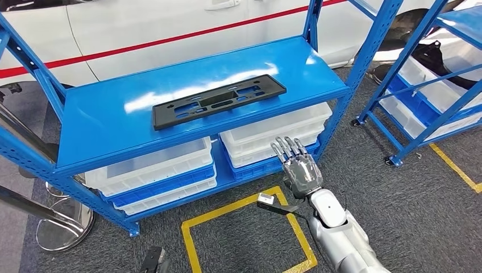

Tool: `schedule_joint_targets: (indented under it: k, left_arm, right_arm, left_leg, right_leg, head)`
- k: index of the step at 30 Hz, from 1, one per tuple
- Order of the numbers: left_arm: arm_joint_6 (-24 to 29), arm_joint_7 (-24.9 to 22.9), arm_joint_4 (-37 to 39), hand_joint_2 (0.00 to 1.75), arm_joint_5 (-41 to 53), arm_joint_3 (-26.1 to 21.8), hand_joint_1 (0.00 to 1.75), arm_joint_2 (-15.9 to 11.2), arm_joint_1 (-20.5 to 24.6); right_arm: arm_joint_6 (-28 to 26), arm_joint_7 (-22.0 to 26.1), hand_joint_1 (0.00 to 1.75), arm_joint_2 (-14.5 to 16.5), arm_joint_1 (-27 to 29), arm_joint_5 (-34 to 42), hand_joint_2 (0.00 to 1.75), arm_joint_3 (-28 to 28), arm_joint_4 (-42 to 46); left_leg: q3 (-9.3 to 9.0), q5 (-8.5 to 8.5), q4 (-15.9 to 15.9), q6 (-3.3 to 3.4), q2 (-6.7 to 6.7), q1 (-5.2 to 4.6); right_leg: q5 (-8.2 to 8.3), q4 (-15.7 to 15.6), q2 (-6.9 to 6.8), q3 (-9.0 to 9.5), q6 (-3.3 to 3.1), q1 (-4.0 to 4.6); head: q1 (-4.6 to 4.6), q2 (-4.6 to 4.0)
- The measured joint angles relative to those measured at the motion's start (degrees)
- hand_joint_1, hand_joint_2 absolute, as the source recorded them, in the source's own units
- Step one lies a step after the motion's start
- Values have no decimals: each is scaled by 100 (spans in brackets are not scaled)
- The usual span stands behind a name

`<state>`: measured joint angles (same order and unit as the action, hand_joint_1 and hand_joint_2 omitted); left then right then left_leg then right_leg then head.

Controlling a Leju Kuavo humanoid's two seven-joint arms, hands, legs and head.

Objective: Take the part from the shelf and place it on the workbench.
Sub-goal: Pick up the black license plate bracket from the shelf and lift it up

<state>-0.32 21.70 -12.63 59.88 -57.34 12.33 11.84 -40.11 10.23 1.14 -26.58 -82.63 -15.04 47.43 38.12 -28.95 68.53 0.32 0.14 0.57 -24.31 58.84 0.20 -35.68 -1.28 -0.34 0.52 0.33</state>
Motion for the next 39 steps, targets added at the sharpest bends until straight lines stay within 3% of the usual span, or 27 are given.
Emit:
schedule_joint_targets:
  k: [2,3,7,8,10,12,13,14,15,17,18,19,21,22,23,24,25,27,28,29,30,31,33,34,35,37,39]
  left_arm:
    - [-3,27,0,0,7,3,0,-11,15]
    - [-5,36,0,0,7,4,0,-16,25]
    - [-7,45,0,0,7,9,0,-21,30]
    - [-7,45,0,0,7,10,0,-21,30]
    - [-5,46,0,0,7,11,0,-20,32]
    - [-5,46,0,0,7,12,0,-20,24]
    - [-5,46,0,0,7,12,0,-20,13]
    - [-5,46,0,0,7,12,0,-18,3]
    - [-5,46,0,0,7,12,0,-16,-6]
    - [-5,50,1,0,7,12,0,-13,-10]
    - [-5,53,1,0,6,13,0,-13,0]
    - [-3,56,2,0,5,13,0,-13,9]
    - [2,62,2,0,3,16,0,-14,33]
    - [3,65,2,0,3,17,0,-15,39]
    - [3,67,2,0,3,18,0,-15,46]
    - [3,68,2,0,4,19,0,-16,51]
    - [3,69,2,0,4,19,0,-16,48]
    - [3,68,2,0,4,19,0,-16,16]
    - [3,67,2,0,4,19,0,-16,-6]
    - [3,67,2,0,3,19,0,-16,-26]
    - [3,67,2,0,3,19,0,-16,-41]
    - [3,67,3,0,4,19,0,-16,-61]
    - [4,64,4,0,-4,19,0,-24,-102]
    - [3,63,5,0,-16,18,0,-28,-108]
    - [-1,64,6,0,-28,18,0,-32,-91]
    - [-8,72,6,0,-49,18,0,-37,-16]
    - [3,86,4,0,-77,18,0,-45,39]
  right_arm:
    - [0,32,0,43,14,21,175,-28,-5]
    - [0,46,0,60,16,30,175,-37,-9]
    - [0,72,0,112,55,38,175,-69,-24]
    - [0,74,0,120,58,42,175,-78,-27]
    - [0,79,0,130,84,48,175,-96,-34]
    - [0,80,0,136,145,49,175,-110,-46]
    - [0,81,0,137,175,49,175,-113,-50]
    - [0,81,0,137,195,49,175,-115,-52]
    - [0,81,0,137,205,49,175,-115,-52]
    - [2,81,0,136,211,51,175,-115,-57]
    - [2,82,0,137,213,54,175,-116,-57]
    - [1,87,0,140,216,58,175,-117,-50]
    - [-3,99,0,148,212,69,175,-119,-25]
    - [-5,104,0,150,212,75,175,-120,-13]
    - [-7,104,0,151,209,82,175,-120,-11]
    - [-8,104,0,153,208,87,175,-120,-11]
    - [-8,107,0,155,214,92,175,-120,-11]
    - [-7,114,0,160,222,95,175,-121,-13]
    - [-7,116,0,161,226,95,175,-121,-13]
    - [-7,118,0,161,227,95,175,-122,-13]
    - [-7,118,0,163,228,95,175,-122,-13]
    - [-5,118,0,168,235,95,175,-122,-15]
    - [-3,117,0,183,246,95,175,-132,-23]
    - [-3,117,0,189,254,91,175,-137,0]
    - [-4,127,0,193,255,96,175,-138,58]
    - [-7,277,0,211,332,157,175,-91,307]
    - [-4,731,0,317,505,418,175,144,664]
  left_leg:
    - [-319,239,-727,75,13,-29]
    - [-408,235,-922,105,20,-47]
    - [-624,181,-1128,232,-11,-35]
    - [-698,168,-1137,265,-14,-28]
    - [-820,109,-1139,290,-16,-24]
    - [-940,1,-1138,274,-26,-19]
    - [-1016,-64,-1138,258,-34,-13]
    - [-1110,-140,-1138,239,-42,-5]
    - [-1215,-225,-1138,216,-46,5]
    - [-1404,-410,-1155,164,-44,17]
    - [-1466,-484,-1196,129,-39,19]
    - [-1544,-515,-1242,90,-29,13]
    - [-1626,-392,-1218,13,-16,5]
    - [-1591,-254,-1028,-5,-12,5]
    - [-1438,-118,-712,-5,-15,10]
    - [-1203,-65,-320,1,-17,14]
    - [-917,-125,66,13,-19,13]
    - [-372,-628,478,13,-22,4]
    - [-165,-916,471,12,-22,0]
    - [-1,-1086,351,18,-23,-2]
    - [125,-1021,131,36,-24,-4]
    - [228,-596,-199,77,-24,-11]
    - [339,643,-832,163,-29,-62]
    - [349,1096,-998,195,-35,-96]
    - [342,1239,-1028,217,-45,-137]
    - [266,1117,-986,266,-56,-159]
    - [158,989,-1029,321,-23,-129]
  right_leg:
    - [-66,13,10,40,47,23]
    - [-95,1,10,61,85,26]
    - [-42,180,-7,95,235,-1]
    - [-109,323,-10,22,264,-10]
    - [-305,882,-13,-338,319,-35]
    - [-496,1393,-16,-785,361,-58]
    - [-535,1439,-18,-919,371,-68]
    - [-507,1300,-19,-966,376,-77]
    - [-367,1011,-24,-940,377,-84]
    - [302,321,-63,-823,355,-73]
    - [562,106,-83,-782,315,-47]
    - [721,-18,-89,-752,263,-21]
    - [589,-79,-71,-617,134,-1]
    - [520,-128,-53,-498,82,-7]
    - [442,-165,-46,-358,37,-10]
    - [355,-206,-36,-209,4,-5]
    - [252,-240,-26,-63,-16,6]
    - [17,-268,2,244,-40,29]
    - [-107,-271,21,408,-45,43]
    - [-235,-272,37,575,-46,59]
    - [-366,-274,45,744,-44,76]
    - [-505,-279,48,900,-43,88]
    - [-755,-242,74,1154,4,107]
    - [-862,-226,90,1234,47,100]
    - [-944,-213,106,1299,104,82]
    - [-1082,-250,108,1400,193,37]
    - [-1245,30,71,1259,252,15]
  head:
    - [2,0]
    - [3,0]
    - [4,0]
    - [3,0]
    - [4,0]
    - [5,0]
    - [5,0]
    - [6,0]
    - [6,0]
    - [4,0]
    - [4,0]
    - [6,0]
    - [12,0]
    - [11,0]
    - [7,0]
    - [4,0]
    - [-2,0]
    - [-3,0]
    - [-3,0]
    - [-2,0]
    - [-2,0]
    - [-1,0]
    - [2,0]
    - [2,0]
    - [3,0]
    - [1,0]
    - [7,0]
